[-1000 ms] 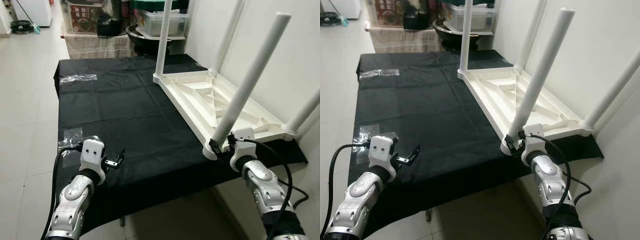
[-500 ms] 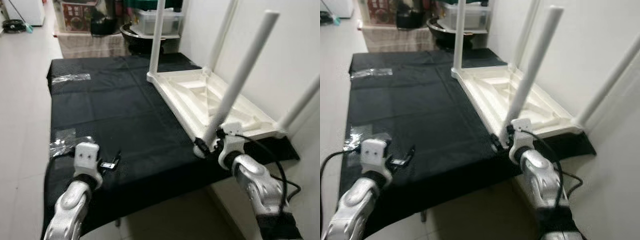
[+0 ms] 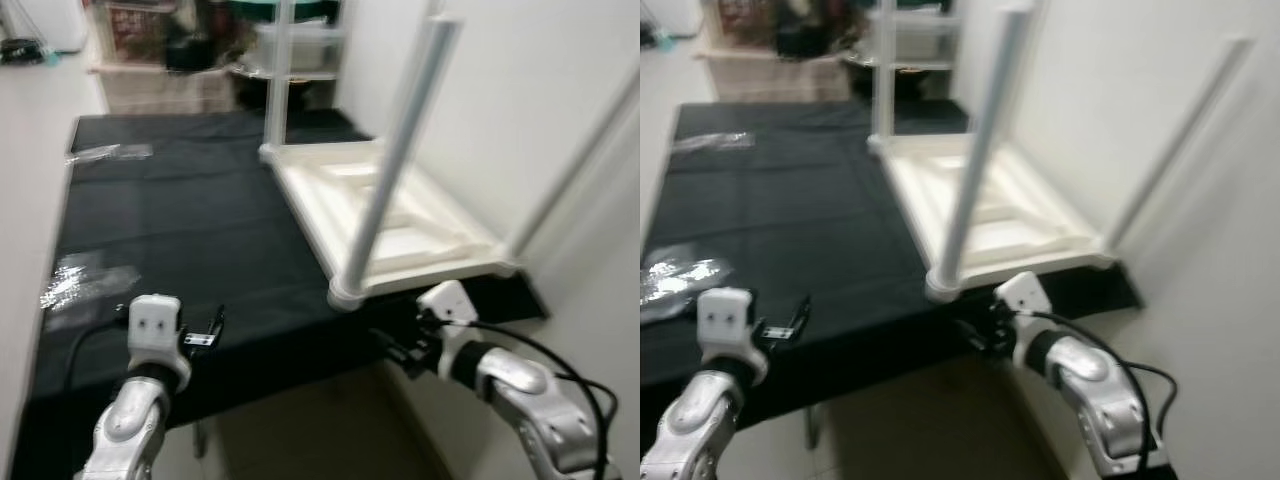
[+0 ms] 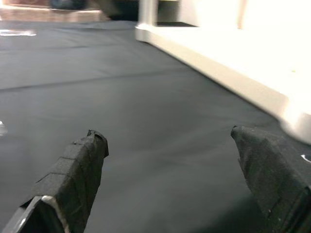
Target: Building children table
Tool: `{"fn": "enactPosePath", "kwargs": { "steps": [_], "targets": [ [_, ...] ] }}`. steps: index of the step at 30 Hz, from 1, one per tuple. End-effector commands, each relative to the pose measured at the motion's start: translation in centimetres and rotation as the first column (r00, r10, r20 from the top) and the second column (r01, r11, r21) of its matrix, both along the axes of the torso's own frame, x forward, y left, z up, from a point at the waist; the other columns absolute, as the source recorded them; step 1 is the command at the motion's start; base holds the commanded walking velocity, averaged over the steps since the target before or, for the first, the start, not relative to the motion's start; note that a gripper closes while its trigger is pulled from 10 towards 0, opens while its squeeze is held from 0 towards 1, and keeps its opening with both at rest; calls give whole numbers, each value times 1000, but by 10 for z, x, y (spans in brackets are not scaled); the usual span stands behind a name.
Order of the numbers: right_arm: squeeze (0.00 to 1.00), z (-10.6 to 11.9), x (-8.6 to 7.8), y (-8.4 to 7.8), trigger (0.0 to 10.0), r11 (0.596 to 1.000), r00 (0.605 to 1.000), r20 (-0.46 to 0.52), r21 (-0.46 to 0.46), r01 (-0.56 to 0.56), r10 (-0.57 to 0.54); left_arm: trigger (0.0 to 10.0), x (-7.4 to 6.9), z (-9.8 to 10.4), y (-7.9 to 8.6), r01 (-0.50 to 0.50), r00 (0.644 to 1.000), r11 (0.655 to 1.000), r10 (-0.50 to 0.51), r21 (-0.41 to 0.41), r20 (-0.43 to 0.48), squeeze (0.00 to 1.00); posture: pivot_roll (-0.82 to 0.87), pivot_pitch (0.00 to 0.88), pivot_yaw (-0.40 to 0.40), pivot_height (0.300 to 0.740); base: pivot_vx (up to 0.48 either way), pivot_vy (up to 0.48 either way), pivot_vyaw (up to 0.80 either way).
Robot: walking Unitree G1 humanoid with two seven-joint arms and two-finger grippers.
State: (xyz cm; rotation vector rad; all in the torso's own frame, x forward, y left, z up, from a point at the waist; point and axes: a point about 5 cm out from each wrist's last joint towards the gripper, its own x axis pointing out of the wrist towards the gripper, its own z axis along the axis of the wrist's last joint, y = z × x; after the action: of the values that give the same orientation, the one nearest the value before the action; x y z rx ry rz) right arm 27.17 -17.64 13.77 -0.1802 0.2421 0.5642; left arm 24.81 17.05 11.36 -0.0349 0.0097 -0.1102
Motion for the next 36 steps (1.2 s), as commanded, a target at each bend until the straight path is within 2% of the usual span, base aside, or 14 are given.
{"fn": "enactPosePath", "kwargs": {
  "steps": [1, 3, 12, 14, 19, 20, 22, 23, 25, 26, 29, 33, 35, 36],
  "targets": [
    [0, 0, 6, -3, 10000, 998, 999, 36, -55, 38, -36, 10000, 1, 4, -7, 23, 1000, 1000, -23, -16, 4, 0, 46, 0, -99, 740, 0, -469, 800],
    [0, 4, 11, 0, 10000, 996, 996, 87, -79, 38, -32, 10000, 0, 4, -6, 20, 1000, 1000, -20, -14, 3, 0, 47, 0, -100, 740, 0, -469, 800],
    [0, 3, 16, 4, 10000, 996, 996, 70, -54, 64, -61, 10000, 0, 4, -7, 18, 1000, 1000, -18, -14, 1, 0, 50, 0, -103, 740, 0, -469, 800],
    [0, -4, 22, 6, 10000, 983, 984, 25, -44, 179, -178, 10000, 0, 3, -9, 6, 1000, 1000, -6, -17, 2, 0, 46, 0, -91, 740, 0, 0, 219],
    [0, -10, 24, 4, 10000, 966, 970, 3, -82, 244, -244, 10000, 0, 2, -10, -7, 1000, 1000, 7, -7, -4, 0, 49, 0, -90, 740, 0, 0, 0],
    [0, -12, 27, 2, 10000, 941, 944, -20, -86, 326, -329, 10000, -3, 0, -9, -22, 1000, 1000, 22, -3, -16, 0, 49, 0, -91, 740, 0, 0, 0],
    [0, -1, 31, 6, 10000, 950, 951, 21, 52, 307, -309, 10000, -12, -5, -10, -41, 998, 999, 41, -5, -43, 0, 49, 0, -95, 740, 0, 0, 0],
    [0, -1, 31, 6, 10000, 950, 951, 21, 52, 307, -309, 10000, -12, -5, -10, -41, 998, 999, 41, -5, -43, 0, 49, 0, -95, 740, 0, 0, 0],
    [0, 12, 29, 4, 10000, 938, 926, 154, 81, 336, -345, 10000, -19, -5, -10, -49, 998, 999, 48, -16, -51, 0, 49, 0, -93, 740, 0, 0, 0],
    [0, 12, 29, 4, 10000, 938, 926, 154, 81, 336, -345, 10000, -19, -5, -10, -49, 998, 999, 48, -16, -51, 0, 49, 0, -93, 740, 0, 0, 0],
    [0, 30, 11, 4, 10000, 940, 885, 321, 167, 298, -337, 10000, -35, -4, -8, -54, 997, 998, 55, 16, -55, 0, 52, 0, -98, 740, 0, 0, 0],
    [0, 30, -11, 11, 10000, 957, 867, 406, 138, 255, -289, 10000, -55, -8, -3, -93, 992, 995, 95, 21, -84, 0, 56, 0, -103, 740, 0, 0, 0],
    [0, 30, -11, 11, 10000, 957, 867, 406, 138, 255, -289, 10000, -55, -8, -3, -93, 992, 995, 95, 21, -84, 0, 56, 0, -103, 740, 0, 0, 0],
    [0, 34, -16, 15, 10000, 957, 845, 449, 145, 251, -289, 10000, -58, -8, -2, -110, 991, 994, 110, 12, -79, 0, 58, 0, -102, 740, 0, 0, 0]
  ]
}}
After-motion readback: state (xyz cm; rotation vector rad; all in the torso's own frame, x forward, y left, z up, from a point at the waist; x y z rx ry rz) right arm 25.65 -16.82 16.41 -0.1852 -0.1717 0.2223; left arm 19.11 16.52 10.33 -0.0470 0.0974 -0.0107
